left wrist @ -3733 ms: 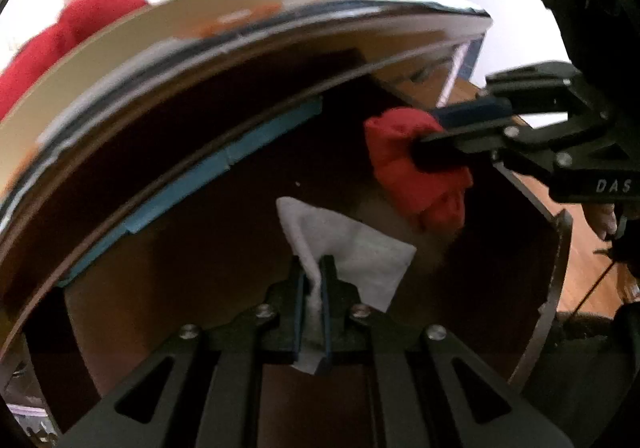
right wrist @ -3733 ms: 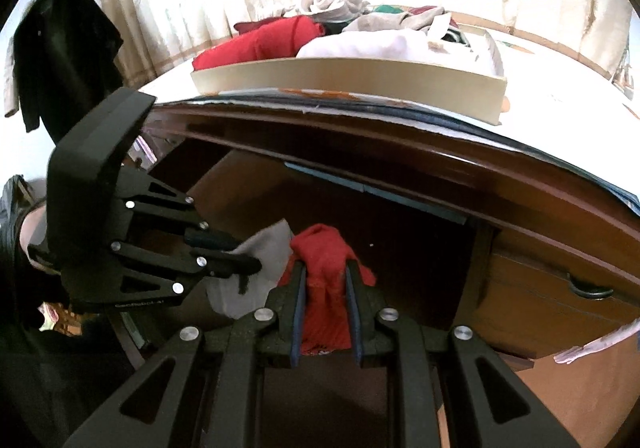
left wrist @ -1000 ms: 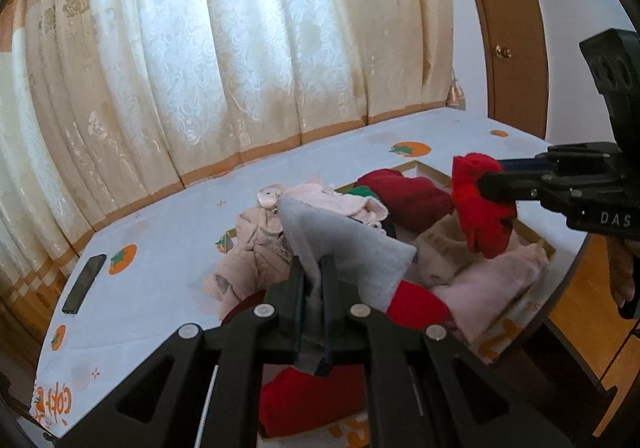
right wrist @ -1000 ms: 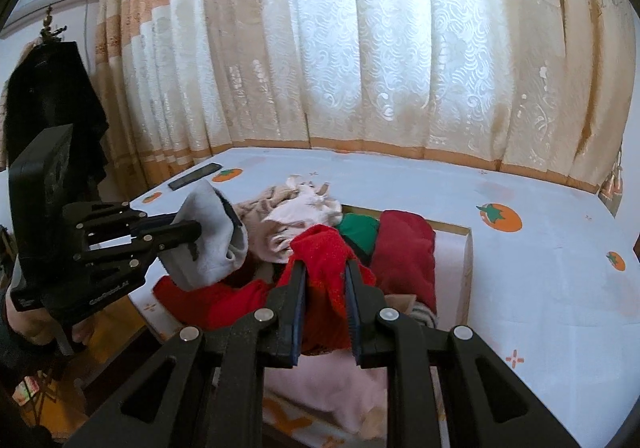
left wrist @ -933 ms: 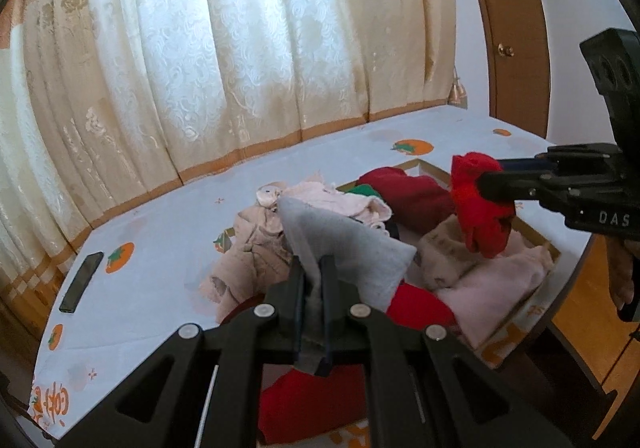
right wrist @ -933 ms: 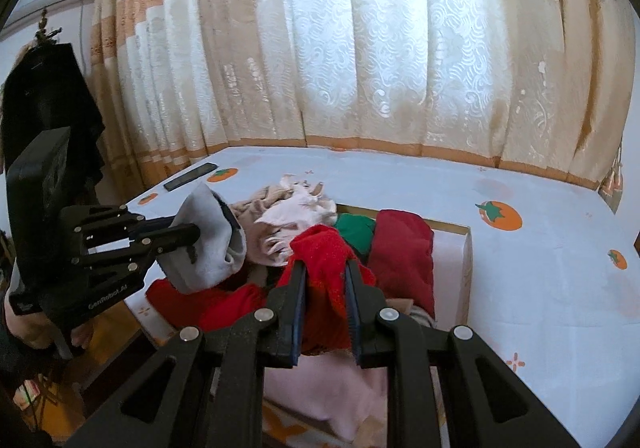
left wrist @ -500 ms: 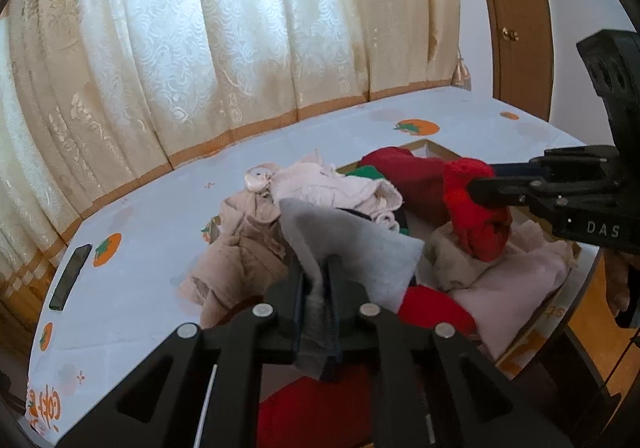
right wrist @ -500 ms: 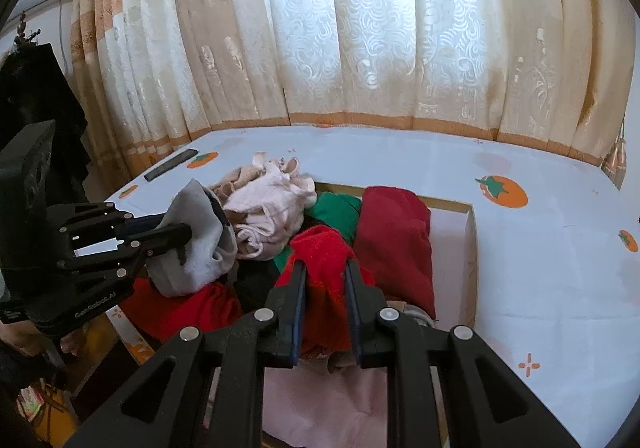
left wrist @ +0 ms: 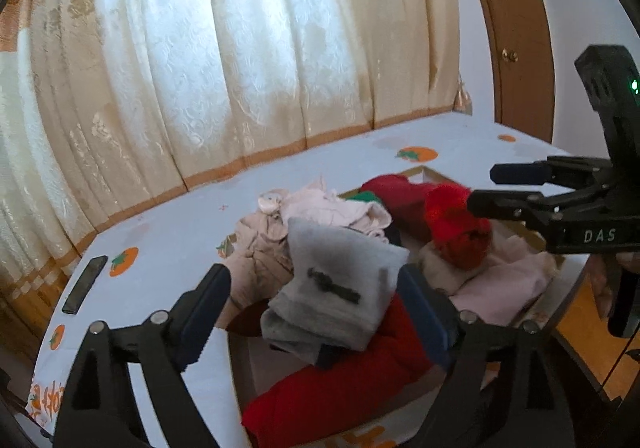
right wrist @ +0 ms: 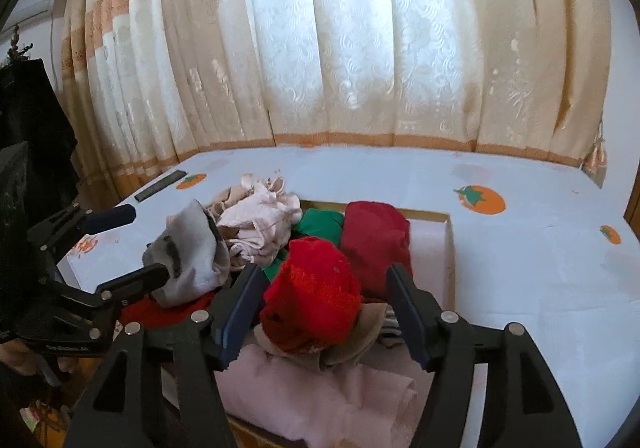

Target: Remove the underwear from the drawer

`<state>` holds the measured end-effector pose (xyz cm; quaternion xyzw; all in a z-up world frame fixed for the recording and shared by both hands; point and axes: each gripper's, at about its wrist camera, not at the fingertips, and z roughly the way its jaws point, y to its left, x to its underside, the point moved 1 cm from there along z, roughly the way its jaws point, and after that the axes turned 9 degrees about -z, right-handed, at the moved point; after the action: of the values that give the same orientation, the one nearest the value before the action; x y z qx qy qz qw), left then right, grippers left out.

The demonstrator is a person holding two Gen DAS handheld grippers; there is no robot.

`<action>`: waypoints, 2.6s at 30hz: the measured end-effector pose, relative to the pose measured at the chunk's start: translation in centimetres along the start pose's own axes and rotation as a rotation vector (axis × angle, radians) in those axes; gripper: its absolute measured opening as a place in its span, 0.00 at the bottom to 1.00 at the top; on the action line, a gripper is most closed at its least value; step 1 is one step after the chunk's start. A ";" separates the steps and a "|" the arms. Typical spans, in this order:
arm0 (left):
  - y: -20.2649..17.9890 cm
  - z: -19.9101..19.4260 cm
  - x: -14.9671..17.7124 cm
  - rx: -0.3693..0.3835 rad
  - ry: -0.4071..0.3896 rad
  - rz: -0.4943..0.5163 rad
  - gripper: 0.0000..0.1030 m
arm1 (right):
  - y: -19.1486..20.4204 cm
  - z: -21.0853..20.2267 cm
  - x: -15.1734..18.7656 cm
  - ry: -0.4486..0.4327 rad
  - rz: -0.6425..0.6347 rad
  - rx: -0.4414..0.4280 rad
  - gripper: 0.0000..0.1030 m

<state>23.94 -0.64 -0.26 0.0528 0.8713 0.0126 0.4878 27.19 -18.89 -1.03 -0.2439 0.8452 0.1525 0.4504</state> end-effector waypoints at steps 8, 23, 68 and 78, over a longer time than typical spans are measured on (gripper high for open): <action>0.8 -3.5 0.4 0.025 -0.041 -0.061 0.91 | 1.5 -2.4 1.3 0.002 -0.004 -0.016 0.68; 2.6 -12.5 3.3 -0.025 -0.196 -0.164 1.00 | 5.9 -13.1 2.5 -0.220 -0.042 0.065 0.79; 2.3 -13.1 2.7 -0.063 -0.170 -0.166 1.00 | 9.5 -13.9 2.5 -0.230 -0.122 0.009 0.80; 2.5 -12.5 2.4 -0.077 -0.161 -0.171 1.00 | 9.4 -14.0 2.6 -0.230 -0.118 0.012 0.80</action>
<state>12.24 2.42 4.44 -0.0396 0.8295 0.0002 0.5571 11.21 -18.47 4.84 -0.2711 0.7732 0.1475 0.5540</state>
